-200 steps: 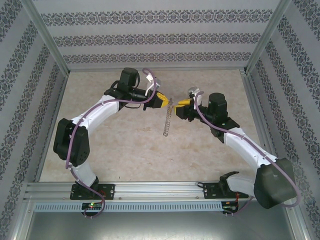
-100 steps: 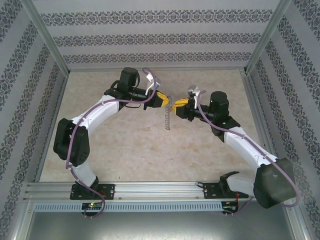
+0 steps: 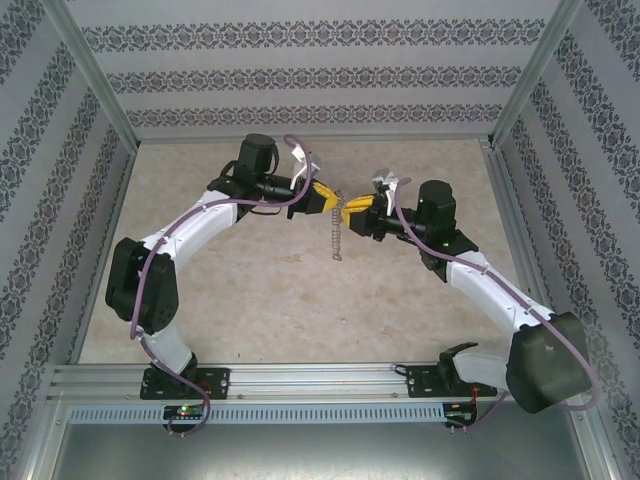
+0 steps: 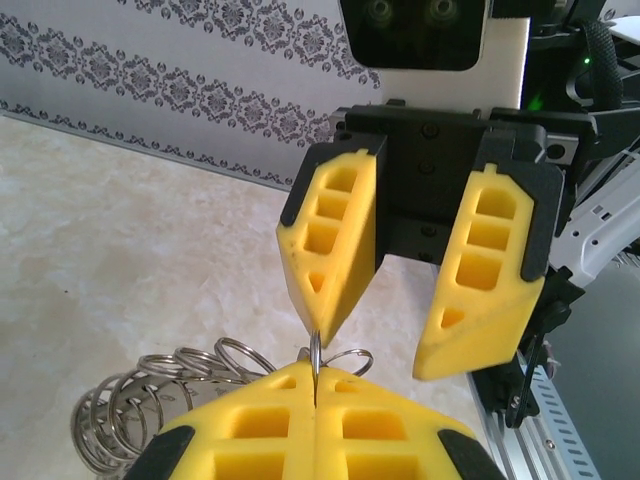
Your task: Put the keys on the keyring
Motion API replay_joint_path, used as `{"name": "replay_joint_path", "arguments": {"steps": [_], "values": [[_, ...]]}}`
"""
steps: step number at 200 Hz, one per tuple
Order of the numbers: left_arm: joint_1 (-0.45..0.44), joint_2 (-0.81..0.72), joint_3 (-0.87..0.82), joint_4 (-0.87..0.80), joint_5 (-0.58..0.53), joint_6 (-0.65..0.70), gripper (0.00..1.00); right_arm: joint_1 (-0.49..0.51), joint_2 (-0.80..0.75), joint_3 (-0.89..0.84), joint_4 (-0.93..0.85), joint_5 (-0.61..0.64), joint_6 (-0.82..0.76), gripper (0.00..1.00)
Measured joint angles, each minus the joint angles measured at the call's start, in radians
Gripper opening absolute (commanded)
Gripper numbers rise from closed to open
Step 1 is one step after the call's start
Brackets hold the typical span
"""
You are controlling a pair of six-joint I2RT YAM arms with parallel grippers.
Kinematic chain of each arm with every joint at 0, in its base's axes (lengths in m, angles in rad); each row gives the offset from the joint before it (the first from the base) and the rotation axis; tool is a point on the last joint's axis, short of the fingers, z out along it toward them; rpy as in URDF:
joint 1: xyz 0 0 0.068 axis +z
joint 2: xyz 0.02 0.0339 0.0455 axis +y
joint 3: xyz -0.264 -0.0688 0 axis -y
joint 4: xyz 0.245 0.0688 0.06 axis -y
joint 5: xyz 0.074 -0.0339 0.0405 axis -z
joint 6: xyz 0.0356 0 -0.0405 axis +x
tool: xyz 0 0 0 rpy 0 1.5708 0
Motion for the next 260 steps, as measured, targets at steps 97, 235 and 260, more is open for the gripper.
{"name": "replay_joint_path", "arguments": {"steps": [97, 235, 260], "values": [[0.000, -0.005, -0.034, 0.064, -0.006, -0.037, 0.00, 0.029, 0.076, 0.026, -0.010, 0.007, -0.002, 0.00], [-0.006, -0.012, -0.079, 0.149, -0.032, -0.089, 0.00, -0.128, -0.065, 0.031, -0.052, -0.044, 0.029, 0.38], [-0.006, -0.012, -0.081, 0.164, -0.029, -0.100, 0.00, -0.122, -0.032, 0.044, -0.033, -0.069, 0.047, 0.37]]}}
